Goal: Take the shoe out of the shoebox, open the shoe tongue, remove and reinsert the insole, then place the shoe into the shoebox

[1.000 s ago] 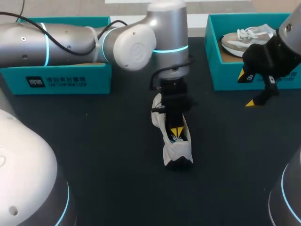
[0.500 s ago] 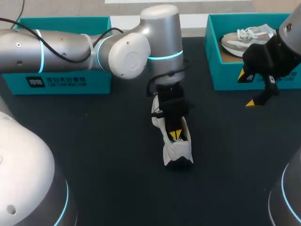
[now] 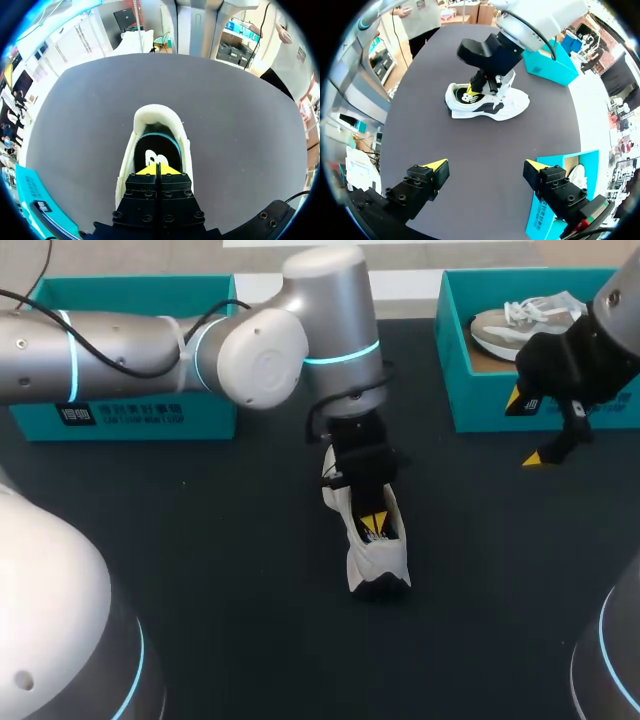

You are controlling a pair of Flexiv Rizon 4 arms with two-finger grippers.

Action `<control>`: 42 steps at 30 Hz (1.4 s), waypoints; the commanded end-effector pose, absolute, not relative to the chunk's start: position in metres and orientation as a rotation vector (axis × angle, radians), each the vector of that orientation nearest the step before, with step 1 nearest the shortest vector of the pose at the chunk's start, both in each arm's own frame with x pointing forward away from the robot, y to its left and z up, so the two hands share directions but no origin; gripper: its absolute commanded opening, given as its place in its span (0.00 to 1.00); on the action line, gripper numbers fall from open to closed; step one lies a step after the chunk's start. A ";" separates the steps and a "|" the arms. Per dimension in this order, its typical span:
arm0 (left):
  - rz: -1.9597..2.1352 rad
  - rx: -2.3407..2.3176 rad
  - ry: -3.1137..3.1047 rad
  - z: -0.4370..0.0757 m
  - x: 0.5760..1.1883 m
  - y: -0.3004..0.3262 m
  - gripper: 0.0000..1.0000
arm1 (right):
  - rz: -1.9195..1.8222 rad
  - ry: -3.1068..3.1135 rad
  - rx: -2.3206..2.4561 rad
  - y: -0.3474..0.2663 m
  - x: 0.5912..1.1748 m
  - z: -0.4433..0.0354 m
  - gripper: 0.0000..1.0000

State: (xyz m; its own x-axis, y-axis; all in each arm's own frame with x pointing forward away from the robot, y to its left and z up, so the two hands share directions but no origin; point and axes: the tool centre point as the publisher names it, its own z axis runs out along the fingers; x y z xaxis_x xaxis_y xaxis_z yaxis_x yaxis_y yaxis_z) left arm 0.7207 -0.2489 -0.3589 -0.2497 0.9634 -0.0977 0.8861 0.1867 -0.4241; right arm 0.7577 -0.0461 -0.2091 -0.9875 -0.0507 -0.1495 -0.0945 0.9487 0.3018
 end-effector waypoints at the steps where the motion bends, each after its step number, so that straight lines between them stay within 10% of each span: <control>1: 0.600 -1.799 -2.268 -0.363 0.717 -0.252 0.00 | 0.467 2.961 -0.110 -0.046 0.757 -0.210 1.00; 42: 0.536 -1.899 -2.278 -0.400 0.708 -0.279 0.00 | 0.467 2.961 -0.110 -0.046 0.757 -0.210 1.00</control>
